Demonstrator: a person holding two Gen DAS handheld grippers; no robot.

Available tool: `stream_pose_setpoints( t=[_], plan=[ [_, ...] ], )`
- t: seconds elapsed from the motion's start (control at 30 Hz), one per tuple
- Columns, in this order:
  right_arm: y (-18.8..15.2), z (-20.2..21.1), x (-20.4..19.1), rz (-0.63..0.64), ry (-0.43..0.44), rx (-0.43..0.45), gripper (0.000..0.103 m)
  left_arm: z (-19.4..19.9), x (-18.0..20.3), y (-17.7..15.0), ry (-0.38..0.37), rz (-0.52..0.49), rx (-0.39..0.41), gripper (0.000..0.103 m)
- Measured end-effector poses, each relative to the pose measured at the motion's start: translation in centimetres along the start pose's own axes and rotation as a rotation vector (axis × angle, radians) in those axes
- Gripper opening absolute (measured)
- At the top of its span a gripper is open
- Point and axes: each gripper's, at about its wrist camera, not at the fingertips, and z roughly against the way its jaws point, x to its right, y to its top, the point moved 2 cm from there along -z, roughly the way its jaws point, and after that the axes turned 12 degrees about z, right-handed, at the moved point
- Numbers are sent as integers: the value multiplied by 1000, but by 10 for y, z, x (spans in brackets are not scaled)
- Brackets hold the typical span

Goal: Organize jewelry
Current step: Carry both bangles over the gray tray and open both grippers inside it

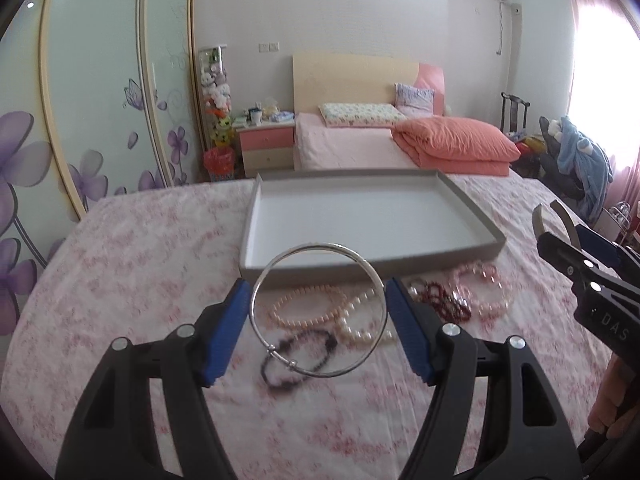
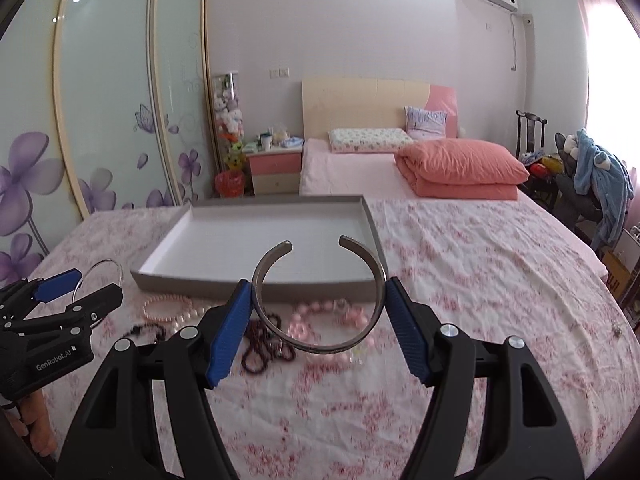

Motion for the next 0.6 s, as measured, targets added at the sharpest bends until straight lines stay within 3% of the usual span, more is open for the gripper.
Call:
stream_pose_setpoints(
  t=[0.33,0.6],
  plan=[
    [37,-25,0,20,-13,110,68,-33,10,45,0,6,67,68],
    [52,-72,7,-9,-6,92,68,-86,16,65,10,2,38,68]
  ],
)
